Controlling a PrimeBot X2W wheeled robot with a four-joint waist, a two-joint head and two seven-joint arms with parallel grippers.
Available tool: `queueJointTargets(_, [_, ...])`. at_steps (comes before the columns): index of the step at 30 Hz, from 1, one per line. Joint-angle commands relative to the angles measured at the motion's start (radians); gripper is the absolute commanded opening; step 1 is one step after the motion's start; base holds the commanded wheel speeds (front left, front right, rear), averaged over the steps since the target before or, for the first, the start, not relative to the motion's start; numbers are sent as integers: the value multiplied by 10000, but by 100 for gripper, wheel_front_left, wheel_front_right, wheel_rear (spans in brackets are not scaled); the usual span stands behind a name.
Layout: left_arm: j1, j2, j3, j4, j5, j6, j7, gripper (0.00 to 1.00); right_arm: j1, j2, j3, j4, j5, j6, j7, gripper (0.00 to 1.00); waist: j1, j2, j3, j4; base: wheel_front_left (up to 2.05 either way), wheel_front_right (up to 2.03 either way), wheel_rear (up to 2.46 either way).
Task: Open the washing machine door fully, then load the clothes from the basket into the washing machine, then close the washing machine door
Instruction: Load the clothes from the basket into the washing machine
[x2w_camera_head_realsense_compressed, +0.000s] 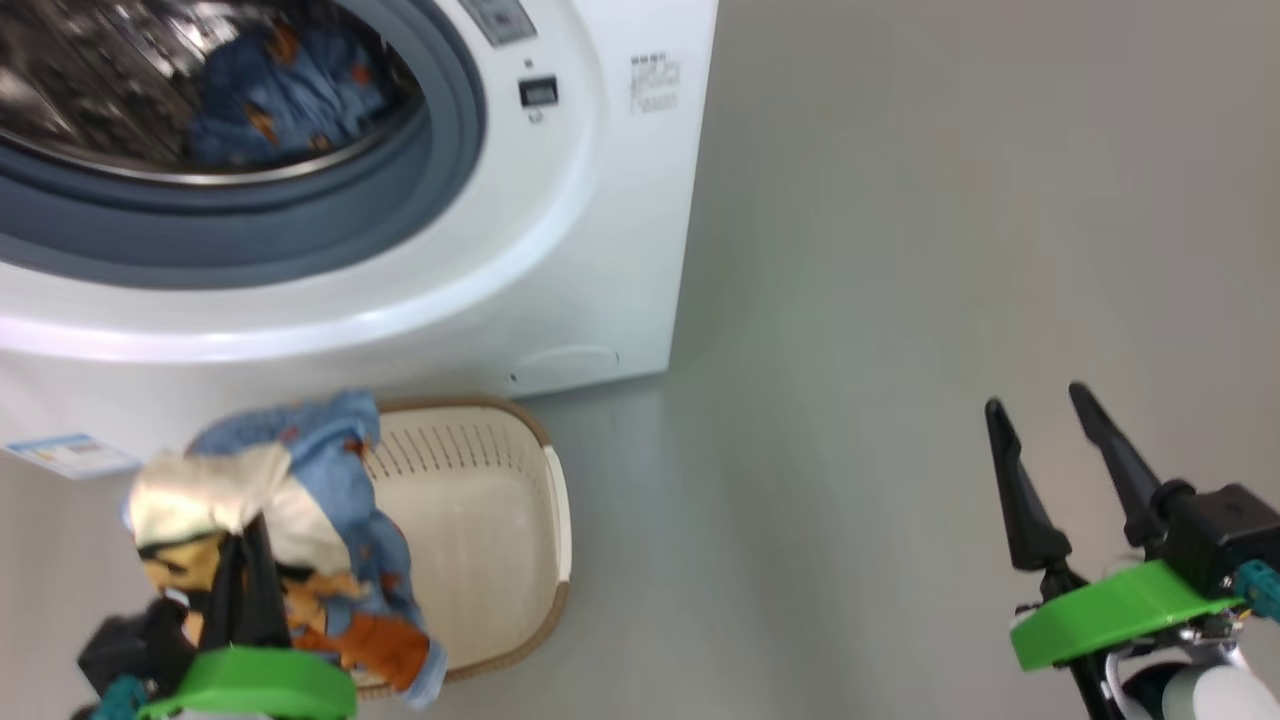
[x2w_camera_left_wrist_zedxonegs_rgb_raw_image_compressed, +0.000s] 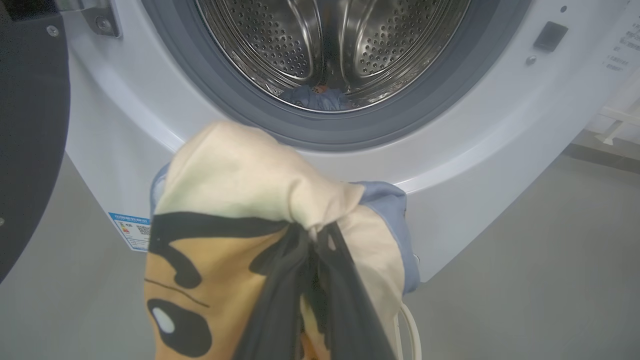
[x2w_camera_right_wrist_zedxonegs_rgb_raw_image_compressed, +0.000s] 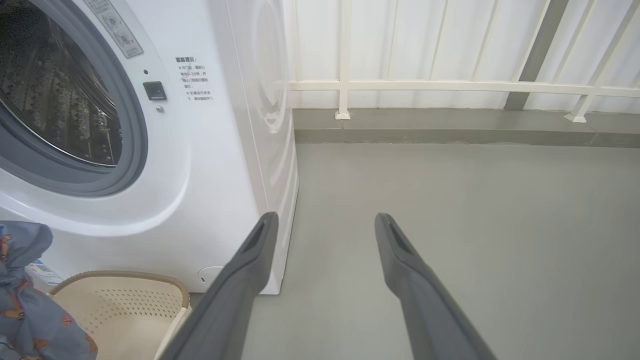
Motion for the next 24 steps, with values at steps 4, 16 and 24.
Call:
queueJointTargets(4, [691,118,194,-577,-36,144,189,0,422,-49,141,-202,-127,44,114,100,2,-1,-1420,365,0,0,0])
queueJointTargets(16, [1703,174,1,-1332,-53,345,711,0,1049,28,282,-356,-146,44,399,100,2,-1,-2331,641,0,0,0])
queueJointTargets(24, [2045,225,-8,-1742,-103,494,860,0,1272,80,322,-441,-114,44,450,100,2,-1,-2538,689,0,0,0])
